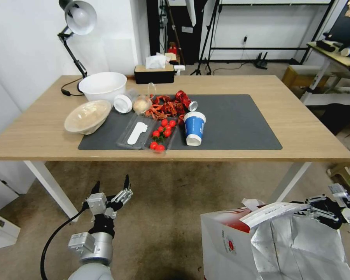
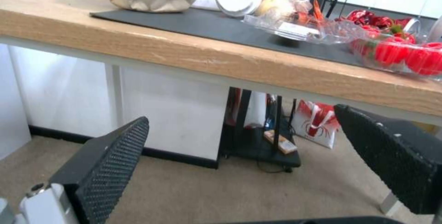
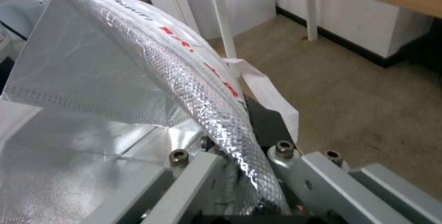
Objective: Pick up the food delivery bag from the floor and place it on the table.
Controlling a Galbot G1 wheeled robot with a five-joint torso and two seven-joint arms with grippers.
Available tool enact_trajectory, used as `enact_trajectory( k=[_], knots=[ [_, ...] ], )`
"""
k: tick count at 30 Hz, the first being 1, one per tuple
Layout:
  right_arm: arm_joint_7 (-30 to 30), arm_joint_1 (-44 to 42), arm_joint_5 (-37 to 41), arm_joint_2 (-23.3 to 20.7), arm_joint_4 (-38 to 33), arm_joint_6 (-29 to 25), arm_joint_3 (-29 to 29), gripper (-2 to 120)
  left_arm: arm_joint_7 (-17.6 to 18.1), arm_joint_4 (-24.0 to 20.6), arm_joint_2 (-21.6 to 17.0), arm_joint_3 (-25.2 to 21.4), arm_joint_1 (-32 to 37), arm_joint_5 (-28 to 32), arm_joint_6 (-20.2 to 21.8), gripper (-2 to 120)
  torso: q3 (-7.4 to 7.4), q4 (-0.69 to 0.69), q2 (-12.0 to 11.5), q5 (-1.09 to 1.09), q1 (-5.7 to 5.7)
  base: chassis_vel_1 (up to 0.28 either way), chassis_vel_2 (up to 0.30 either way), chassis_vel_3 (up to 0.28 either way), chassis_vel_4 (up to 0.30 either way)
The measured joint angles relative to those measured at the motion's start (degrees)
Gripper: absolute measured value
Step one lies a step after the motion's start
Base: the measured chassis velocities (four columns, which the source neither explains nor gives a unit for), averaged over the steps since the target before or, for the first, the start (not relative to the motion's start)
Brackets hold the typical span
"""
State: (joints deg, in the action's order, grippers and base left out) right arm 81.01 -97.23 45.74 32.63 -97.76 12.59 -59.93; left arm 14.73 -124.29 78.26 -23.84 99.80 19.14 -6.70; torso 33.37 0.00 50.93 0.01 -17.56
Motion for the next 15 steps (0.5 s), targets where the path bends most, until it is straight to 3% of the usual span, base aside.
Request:
enact_trajectory(
  k=[15],
  knots=[
    [-0.36, 0.33, 0.00, 0.03, 0.29, -0.16, 0.24, 0, -0.49, 0.52, -0.17, -0.10, 0.18, 0.77, -0.76, 100, 2.55, 0.00, 4.43, -0.01, -1.89, 0.000, 0.000, 0.000, 0.000]
  ],
)
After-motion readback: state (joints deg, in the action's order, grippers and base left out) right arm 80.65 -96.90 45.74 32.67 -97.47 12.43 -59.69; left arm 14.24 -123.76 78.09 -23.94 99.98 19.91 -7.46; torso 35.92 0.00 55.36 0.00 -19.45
